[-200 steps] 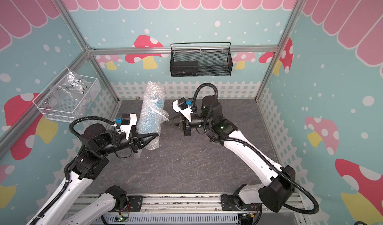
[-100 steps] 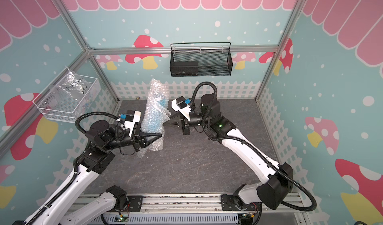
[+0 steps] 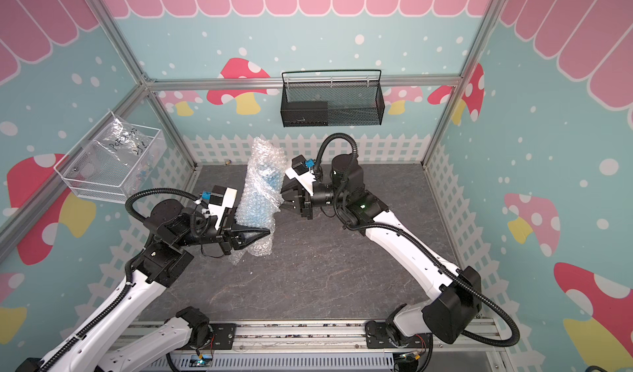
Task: Wrap wine bottles in bubble wrap
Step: Stick the tape on the bubble wrap.
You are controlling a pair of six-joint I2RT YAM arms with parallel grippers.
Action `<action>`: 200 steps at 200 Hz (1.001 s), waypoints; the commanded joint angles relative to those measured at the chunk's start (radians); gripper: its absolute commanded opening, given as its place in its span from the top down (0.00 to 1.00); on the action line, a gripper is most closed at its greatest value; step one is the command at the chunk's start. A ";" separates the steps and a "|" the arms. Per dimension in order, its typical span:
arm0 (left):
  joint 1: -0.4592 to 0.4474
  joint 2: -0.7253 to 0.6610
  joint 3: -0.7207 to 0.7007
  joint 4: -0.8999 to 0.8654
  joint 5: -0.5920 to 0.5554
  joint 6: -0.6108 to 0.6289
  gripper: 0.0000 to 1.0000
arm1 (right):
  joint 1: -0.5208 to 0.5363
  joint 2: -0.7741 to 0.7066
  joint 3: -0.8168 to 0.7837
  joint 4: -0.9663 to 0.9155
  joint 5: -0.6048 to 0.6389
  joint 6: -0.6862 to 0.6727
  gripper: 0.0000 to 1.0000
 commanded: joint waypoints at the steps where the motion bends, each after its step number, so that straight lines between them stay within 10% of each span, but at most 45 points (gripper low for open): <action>1: -0.005 -0.006 0.027 0.109 0.011 0.015 1.00 | -0.003 -0.022 0.018 0.062 -0.022 0.032 0.77; 123: -0.008 0.076 0.023 0.068 -0.081 0.116 1.00 | 0.060 -0.027 -0.026 0.272 -0.138 0.181 0.64; 180: -0.008 0.016 0.016 -0.010 -0.184 0.132 1.00 | -0.268 -0.245 -0.150 -0.004 0.261 0.147 0.37; 200: -0.009 0.038 -0.002 -0.045 -0.234 0.083 1.00 | -0.397 -0.354 -0.228 -0.072 0.478 0.149 0.13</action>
